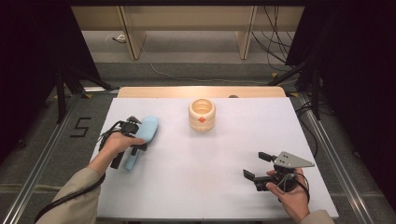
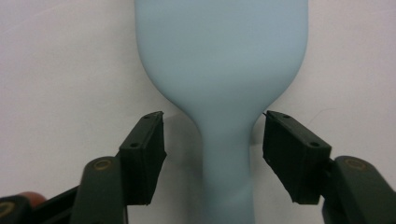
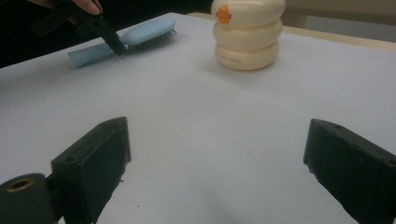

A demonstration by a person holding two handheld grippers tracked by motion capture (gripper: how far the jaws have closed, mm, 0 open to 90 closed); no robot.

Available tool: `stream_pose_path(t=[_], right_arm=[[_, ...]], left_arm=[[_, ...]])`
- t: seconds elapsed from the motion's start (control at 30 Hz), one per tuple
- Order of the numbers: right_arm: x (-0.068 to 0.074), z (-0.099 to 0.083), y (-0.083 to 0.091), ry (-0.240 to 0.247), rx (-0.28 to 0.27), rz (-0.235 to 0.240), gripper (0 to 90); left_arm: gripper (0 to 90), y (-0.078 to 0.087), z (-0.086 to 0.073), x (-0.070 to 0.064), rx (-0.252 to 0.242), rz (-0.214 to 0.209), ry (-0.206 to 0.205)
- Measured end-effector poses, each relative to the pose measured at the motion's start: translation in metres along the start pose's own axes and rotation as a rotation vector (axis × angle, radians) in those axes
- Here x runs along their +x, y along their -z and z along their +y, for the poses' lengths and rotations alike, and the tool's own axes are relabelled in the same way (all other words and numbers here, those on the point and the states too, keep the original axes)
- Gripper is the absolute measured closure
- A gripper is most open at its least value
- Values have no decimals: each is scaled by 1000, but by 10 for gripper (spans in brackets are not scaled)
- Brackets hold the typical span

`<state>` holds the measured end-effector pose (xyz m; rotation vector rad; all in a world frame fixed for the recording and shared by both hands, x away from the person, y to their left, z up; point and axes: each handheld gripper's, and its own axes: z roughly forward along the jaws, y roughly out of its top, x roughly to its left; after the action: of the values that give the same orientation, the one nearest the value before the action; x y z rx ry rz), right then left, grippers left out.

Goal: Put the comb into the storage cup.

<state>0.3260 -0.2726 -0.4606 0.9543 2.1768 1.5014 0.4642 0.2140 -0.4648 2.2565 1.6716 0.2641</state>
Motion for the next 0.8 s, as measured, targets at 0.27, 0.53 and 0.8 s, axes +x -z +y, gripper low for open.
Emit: stream_pose_path(t=[0.27,0.53,0.8], right_arm=[[0,0,0,-1,1,0,83],[0,0,0,-1,2,1,83],[0,0,-1,-1,2,1,83]], left_arm=[[504,-2,3,1,20,2,-2],[542,-4,5,0,28,1,-2],[597,-4,7,-2,34,2,0]])
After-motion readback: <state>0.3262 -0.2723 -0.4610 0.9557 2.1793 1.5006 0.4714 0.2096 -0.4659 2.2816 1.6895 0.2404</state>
